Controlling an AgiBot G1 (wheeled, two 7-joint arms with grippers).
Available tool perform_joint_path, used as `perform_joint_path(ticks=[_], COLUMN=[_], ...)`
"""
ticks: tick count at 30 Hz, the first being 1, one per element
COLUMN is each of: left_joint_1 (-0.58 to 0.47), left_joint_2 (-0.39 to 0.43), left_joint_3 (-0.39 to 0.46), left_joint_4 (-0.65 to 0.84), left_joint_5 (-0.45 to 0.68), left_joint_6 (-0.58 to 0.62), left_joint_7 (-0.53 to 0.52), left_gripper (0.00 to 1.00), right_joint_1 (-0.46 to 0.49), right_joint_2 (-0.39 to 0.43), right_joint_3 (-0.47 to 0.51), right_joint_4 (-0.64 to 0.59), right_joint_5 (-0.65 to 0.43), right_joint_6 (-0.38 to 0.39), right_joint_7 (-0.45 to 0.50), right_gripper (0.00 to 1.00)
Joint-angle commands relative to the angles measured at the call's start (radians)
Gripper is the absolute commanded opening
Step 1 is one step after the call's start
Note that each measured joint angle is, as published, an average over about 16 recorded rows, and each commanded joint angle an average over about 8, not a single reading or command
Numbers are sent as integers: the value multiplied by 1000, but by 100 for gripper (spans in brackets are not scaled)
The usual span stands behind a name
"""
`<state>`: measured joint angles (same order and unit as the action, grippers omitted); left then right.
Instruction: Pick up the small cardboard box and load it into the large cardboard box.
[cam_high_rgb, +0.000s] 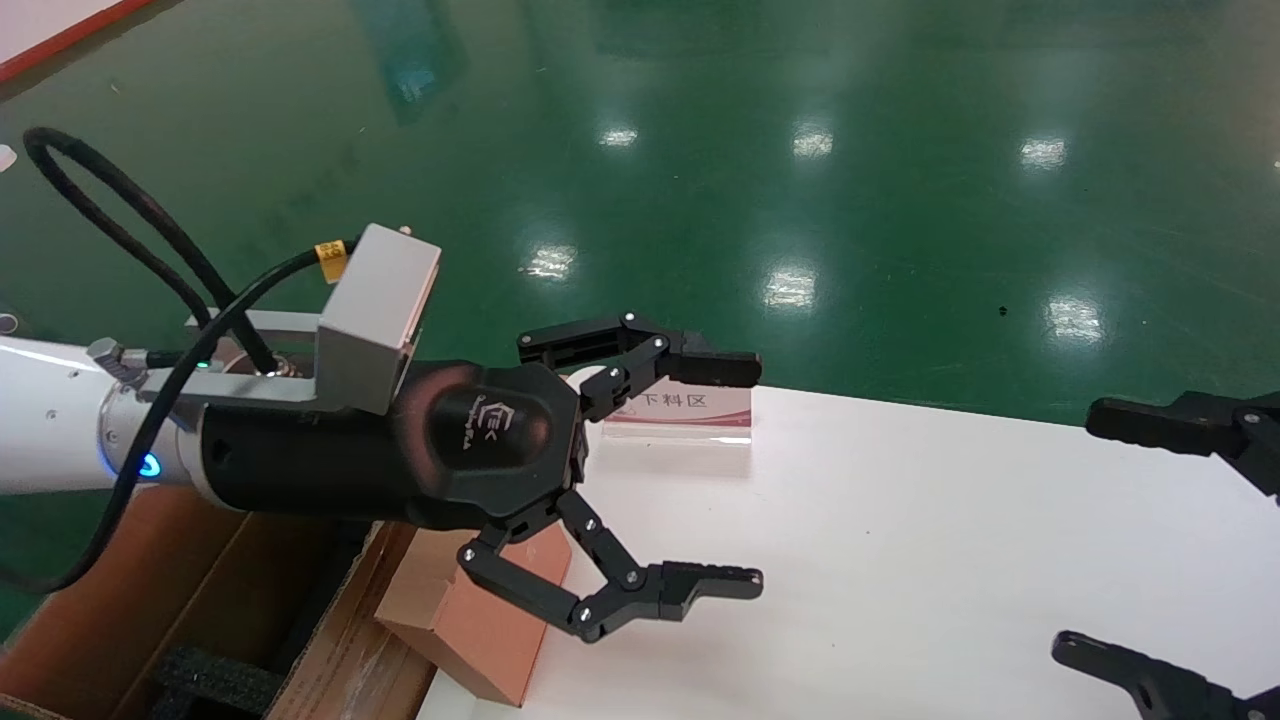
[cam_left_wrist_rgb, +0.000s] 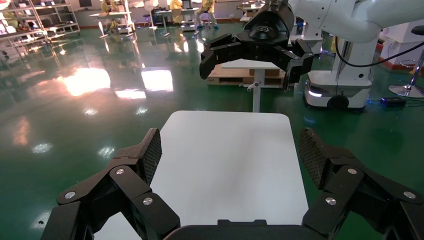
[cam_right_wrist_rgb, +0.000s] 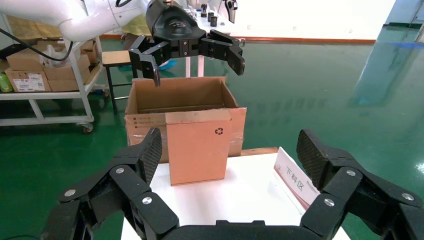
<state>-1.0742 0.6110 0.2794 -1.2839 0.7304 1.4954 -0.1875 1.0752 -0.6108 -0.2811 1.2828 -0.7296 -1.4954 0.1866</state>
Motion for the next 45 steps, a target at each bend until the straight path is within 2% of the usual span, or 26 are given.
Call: perform_joint_path(ticks=[1,15,19,23,29,38,45], left_joint_1=[0,-1,-13,-49,-156,-426,-614], left_joint_2=[0,-4,-17,-37,-62,-44,-16], left_joint_3=[0,3,16,47,130,302,485], left_joint_4=[0,0,-5,-14,-31,-61,-70], left_joint_5=[0,10,50,124,306,653,787], left_joint_6=[0,-4,-13,-27,-28,63,88], left_joint_7=[0,-2,-18,-77,-247,-597,-828], left_gripper=[100,100,100,100,100,100,100], right_joint_1=[0,0,0,1,1,1,1], right_joint_2=[0,0,0,0,0,0,1], right_joint_3=[0,0,0,-1,-1,-2,-2], right_joint_4=[0,0,0,-1,-1,-1,-1], right_joint_5=[0,0,0,0,1,1,1], right_joint_6=[0,0,0,0,0,0,0], right_joint_7=[0,0,0,-1,-1,-1,-1], right_gripper=[100,100,100,100,100,100,100])
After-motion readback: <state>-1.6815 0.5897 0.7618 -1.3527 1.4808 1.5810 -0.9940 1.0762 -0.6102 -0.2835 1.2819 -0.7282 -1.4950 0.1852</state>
